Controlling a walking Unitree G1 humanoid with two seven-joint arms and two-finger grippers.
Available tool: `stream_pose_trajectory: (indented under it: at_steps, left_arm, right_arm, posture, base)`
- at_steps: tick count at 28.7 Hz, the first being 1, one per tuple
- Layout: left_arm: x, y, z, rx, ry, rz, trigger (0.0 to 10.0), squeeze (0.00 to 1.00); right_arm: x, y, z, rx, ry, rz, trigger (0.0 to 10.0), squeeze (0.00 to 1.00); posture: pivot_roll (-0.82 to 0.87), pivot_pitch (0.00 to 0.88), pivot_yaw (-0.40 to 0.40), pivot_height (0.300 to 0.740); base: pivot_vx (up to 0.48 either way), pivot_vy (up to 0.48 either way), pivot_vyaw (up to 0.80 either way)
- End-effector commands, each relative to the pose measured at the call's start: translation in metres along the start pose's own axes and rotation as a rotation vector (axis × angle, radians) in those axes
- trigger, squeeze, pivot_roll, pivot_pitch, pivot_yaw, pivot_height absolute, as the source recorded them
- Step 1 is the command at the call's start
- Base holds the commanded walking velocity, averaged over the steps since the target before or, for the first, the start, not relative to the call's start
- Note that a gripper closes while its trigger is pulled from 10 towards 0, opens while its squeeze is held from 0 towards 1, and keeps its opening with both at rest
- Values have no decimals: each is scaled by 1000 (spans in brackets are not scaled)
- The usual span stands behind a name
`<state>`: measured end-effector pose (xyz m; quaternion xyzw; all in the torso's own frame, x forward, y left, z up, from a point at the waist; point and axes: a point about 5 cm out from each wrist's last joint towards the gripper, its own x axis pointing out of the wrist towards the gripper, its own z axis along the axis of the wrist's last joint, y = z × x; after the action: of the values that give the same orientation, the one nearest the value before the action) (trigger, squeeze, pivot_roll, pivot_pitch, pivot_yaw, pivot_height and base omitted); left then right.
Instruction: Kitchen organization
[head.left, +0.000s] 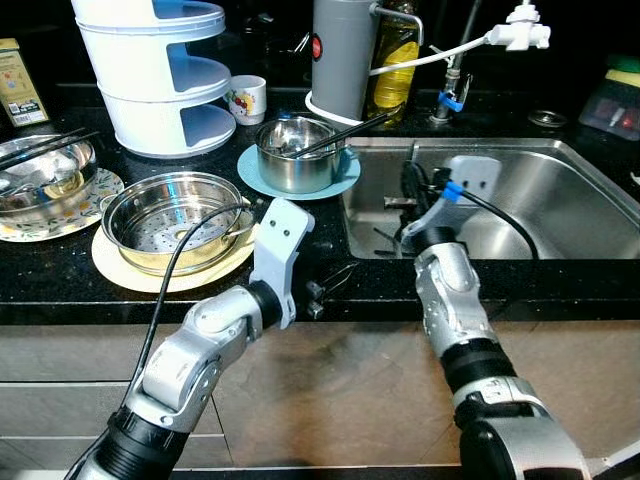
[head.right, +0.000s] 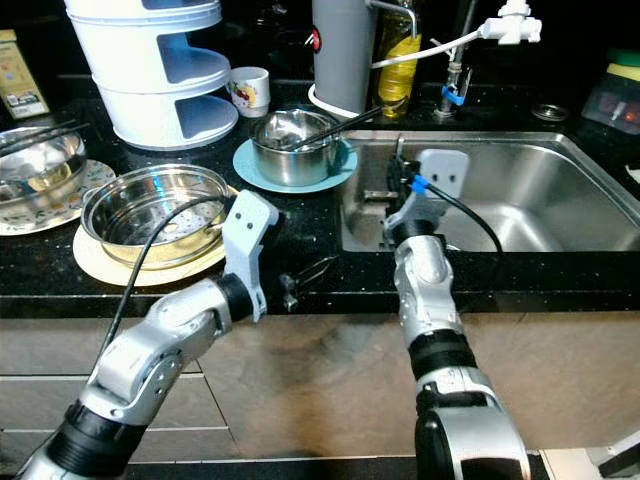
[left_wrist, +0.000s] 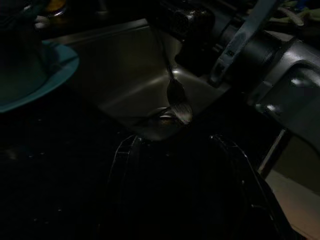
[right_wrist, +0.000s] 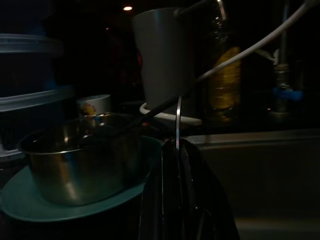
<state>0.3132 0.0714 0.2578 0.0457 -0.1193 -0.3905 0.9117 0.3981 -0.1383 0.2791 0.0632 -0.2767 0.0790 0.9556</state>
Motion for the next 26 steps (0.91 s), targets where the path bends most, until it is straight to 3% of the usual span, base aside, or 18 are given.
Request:
stream_pose_trajectory:
  at_steps: [1, 3, 8, 9, 10, 12, 13, 14, 21, 22, 23, 26]
  left_arm:
    - [1, 4, 1, 19, -6, 25, 10000, 0]
    - [-1, 9, 2, 27, -16, 53, 10000, 0]
    - [-2, 14, 1, 36, -7, 68, 10000, 0]
    - [-2, 14, 0, 42, -4, 69, 10000, 0]
    - [-2, 15, 0, 51, -3, 70, 10000, 0]
    - [-2, 16, 1, 53, -4, 72, 10000, 0]
    - [-1, 16, 1, 54, -7, 74, 10000, 0]
    - [-1, 17, 2, 56, -10, 76, 10000, 0]
    - [1, 20, 5, 52, -38, 96, 10000, 0]
    - [1, 21, 6, 51, -41, 95, 10000, 0]
    - [1, 20, 6, 53, -44, 94, 10000, 0]
    - [2, 20, 7, 53, -46, 90, 10000, 0]
  right_arm:
    - [-4, 0, -12, 8, 47, 4, 0, 0]
    - [3, 2, -6, 11, 24, 22, 0, 0]
    - [9, 4, -3, 9, 32, 53, 1216, 0]
    - [10, 5, -4, 5, 40, 64, 2275, 0]
    - [10, 5, -6, 1, 56, 77, 6863, 0]
    - [10, 6, -7, -3, 62, 81, 6863, 0]
    - [10, 6, -8, -5, 64, 83, 7843, 0]
    - [10, 5, -8, -7, 65, 83, 10000, 0]
    - [10, 0, -7, -20, 62, 66, 10000, 12]
    - [10, -1, -7, -24, 62, 63, 10000, 890]
    - [11, -2, -6, -28, 62, 61, 10000, 1000]
    - [11, -3, -6, -34, 61, 53, 10000, 969]
  posture:
    - [86, 211, 15, 740]
    - [87, 215, 13, 740]
    - [87, 221, 7, 740]
    - [88, 224, 5, 740]
    - [89, 225, 4, 740]
    - [89, 225, 4, 740]
    - [89, 226, 2, 740]
    - [88, 227, 2, 740]
    - [85, 229, 1, 740]
    - [85, 229, 1, 740]
    - [82, 228, 1, 740]
    - [82, 228, 1, 740]
  base:
    - [0, 0, 0]
    - [0, 0, 0]
    - [0, 0, 0]
    - [0, 0, 0]
    - [0, 0, 0]
    - [0, 0, 0]
    - [0, 0, 0]
    - [0, 0, 0]
    - [0, 0, 0]
    - [0, 0, 0]
    - [0, 0, 0]
    - [0, 0, 0]
